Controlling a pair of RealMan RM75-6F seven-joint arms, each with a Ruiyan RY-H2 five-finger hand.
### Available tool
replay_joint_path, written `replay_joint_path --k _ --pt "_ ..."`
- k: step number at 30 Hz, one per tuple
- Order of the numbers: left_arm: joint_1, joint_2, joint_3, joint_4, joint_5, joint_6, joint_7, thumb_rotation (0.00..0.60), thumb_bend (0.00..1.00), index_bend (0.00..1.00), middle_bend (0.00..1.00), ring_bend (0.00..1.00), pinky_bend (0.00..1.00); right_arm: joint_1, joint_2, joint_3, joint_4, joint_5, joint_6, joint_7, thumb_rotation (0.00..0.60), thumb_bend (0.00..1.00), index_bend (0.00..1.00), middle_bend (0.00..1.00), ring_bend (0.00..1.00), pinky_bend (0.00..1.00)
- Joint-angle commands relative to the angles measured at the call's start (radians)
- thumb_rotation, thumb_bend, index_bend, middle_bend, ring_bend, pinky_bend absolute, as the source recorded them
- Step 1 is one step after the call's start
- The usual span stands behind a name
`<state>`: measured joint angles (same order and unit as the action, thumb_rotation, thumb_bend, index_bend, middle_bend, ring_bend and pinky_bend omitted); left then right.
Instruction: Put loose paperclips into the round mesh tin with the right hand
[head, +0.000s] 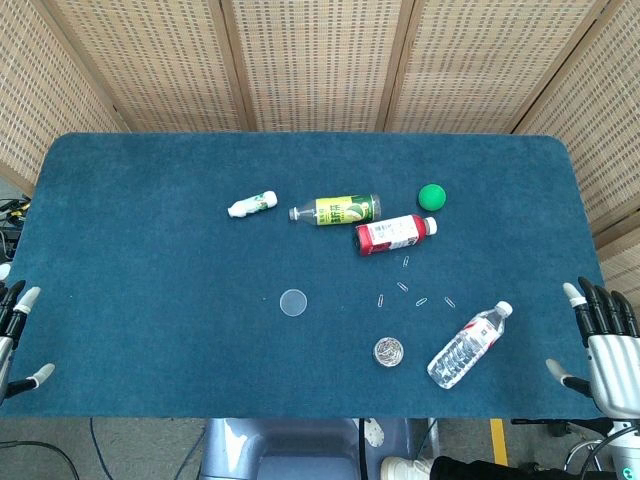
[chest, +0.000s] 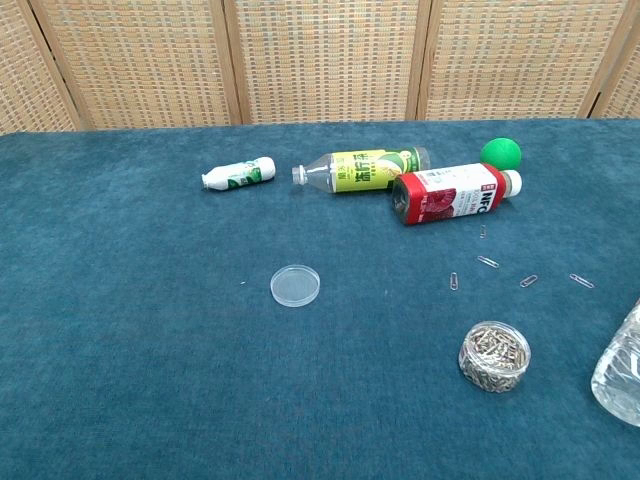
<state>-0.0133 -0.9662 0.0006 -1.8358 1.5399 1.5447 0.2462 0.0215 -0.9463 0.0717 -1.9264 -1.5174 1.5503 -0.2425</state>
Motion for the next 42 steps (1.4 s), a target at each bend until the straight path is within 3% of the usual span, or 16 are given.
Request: replay_joint_path --k 1,7,10,15,18,21,28,42 --pt "0.000 0.000 0.001 0.000 0.000 -0.001 0.000 0.600 0.05 0.00 0.00 0.00 0.00 0.001 0.000 -0.001 0.001 0.000 -0.003 0.002 0.600 0.00 0.03 0.00 0.00 0.00" --pt "-0.001 -0.006 0.002 0.000 0.002 -0.005 0.012 0.600 0.05 0.00 0.00 0.00 0.00 0.028 -0.011 0.005 0.030 -0.013 -0.034 0.016 0.600 0.00 0.05 0.00 0.00 0.00" --pt "-0.008 -0.013 -0.005 0.002 -0.007 -0.013 0.026 0.600 0.05 0.00 0.00 0.00 0.00 0.091 -0.016 0.030 0.080 -0.050 -0.086 0.022 0.600 0.00 0.09 0.00 0.00 0.00" --pt "-0.021 -0.026 -0.020 0.003 -0.029 -0.025 0.044 0.600 0.05 0.00 0.00 0.00 0.00 0.258 -0.033 0.080 0.174 -0.103 -0.258 0.071 0.600 0.00 0.15 0.00 0.00 0.00" --pt "-0.027 -0.031 -0.026 0.003 -0.047 -0.037 0.055 0.600 0.05 0.00 0.00 0.00 0.00 0.363 -0.062 0.097 0.249 -0.113 -0.383 0.108 0.600 0.02 0.24 0.00 0.00 0.00" --pt "-0.031 -0.036 -0.030 0.008 -0.065 -0.045 0.061 0.600 0.05 0.00 0.00 0.00 0.00 0.433 -0.100 0.096 0.316 -0.115 -0.470 0.126 0.600 0.11 0.34 0.00 0.00 0.00" --pt "-0.043 -0.048 -0.037 0.022 -0.101 -0.071 0.072 0.600 0.05 0.00 0.00 0.00 0.00 0.564 -0.217 0.091 0.401 -0.024 -0.675 0.211 0.600 0.27 0.38 0.00 0.00 0.00" --pt "-0.059 -0.066 -0.039 0.030 -0.141 -0.097 0.104 0.600 0.05 0.00 0.00 0.00 0.00 0.644 -0.416 0.041 0.585 0.079 -0.794 0.179 0.600 0.33 0.42 0.00 0.00 0.00"
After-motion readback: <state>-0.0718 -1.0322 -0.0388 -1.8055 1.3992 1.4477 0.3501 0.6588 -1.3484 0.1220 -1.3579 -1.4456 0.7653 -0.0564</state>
